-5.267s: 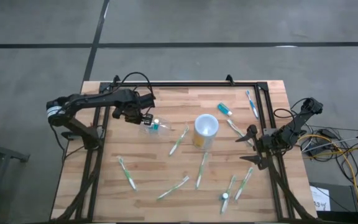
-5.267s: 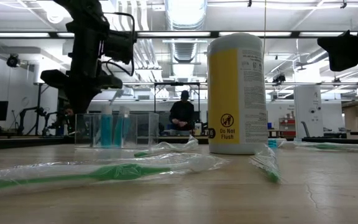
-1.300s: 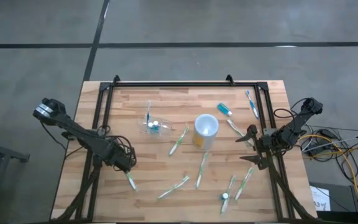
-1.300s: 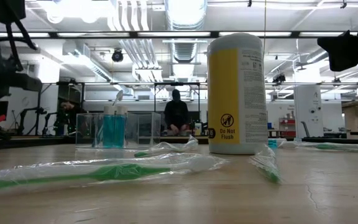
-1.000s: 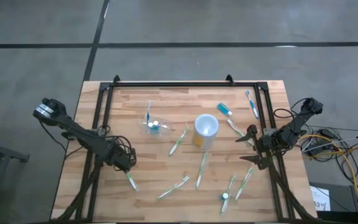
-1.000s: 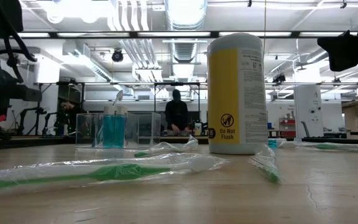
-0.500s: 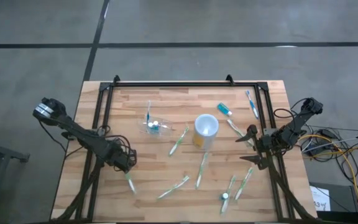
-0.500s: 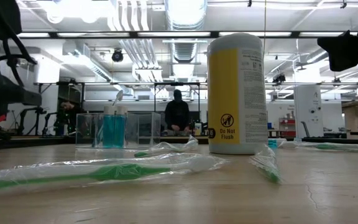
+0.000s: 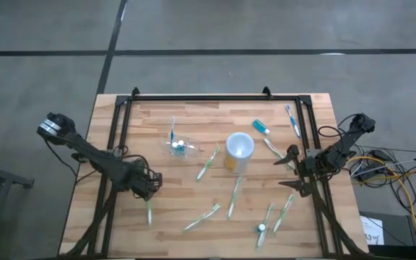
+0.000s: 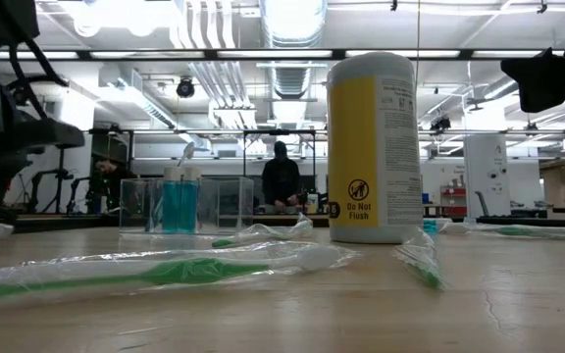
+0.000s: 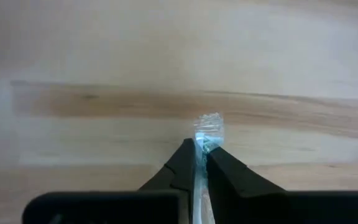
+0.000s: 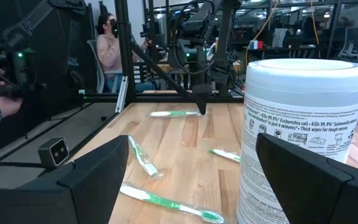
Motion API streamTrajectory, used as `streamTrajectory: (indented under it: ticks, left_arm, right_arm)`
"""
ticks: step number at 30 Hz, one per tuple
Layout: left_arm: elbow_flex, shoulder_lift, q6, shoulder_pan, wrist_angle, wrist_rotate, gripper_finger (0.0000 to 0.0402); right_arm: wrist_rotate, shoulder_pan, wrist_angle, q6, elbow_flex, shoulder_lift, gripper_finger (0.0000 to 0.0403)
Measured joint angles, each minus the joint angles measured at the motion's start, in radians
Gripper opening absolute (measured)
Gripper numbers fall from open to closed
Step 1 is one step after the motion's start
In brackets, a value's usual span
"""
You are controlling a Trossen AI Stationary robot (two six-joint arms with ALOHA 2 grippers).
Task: Pick & Place toothbrushing station
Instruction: Put the green toothbrush into the right section of the transparent organizer
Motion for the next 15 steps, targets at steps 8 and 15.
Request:
streamTrajectory:
  ticks: [8, 15]
  left_arm:
    - [0.000, -0.083, 0.092, 0.000, 0.029, -0.205, 0.0024]
    - [0.000, -0.168, 0.270, 0.000, 0.099, -0.435, 0.0025]
  right_arm:
    - [0.000, 0.000, 0.000, 0.000, 0.000, 0.000, 0.0346]
    - [0.000, 0.000, 0.000, 0.000, 0.000, 0.000, 0.0350]
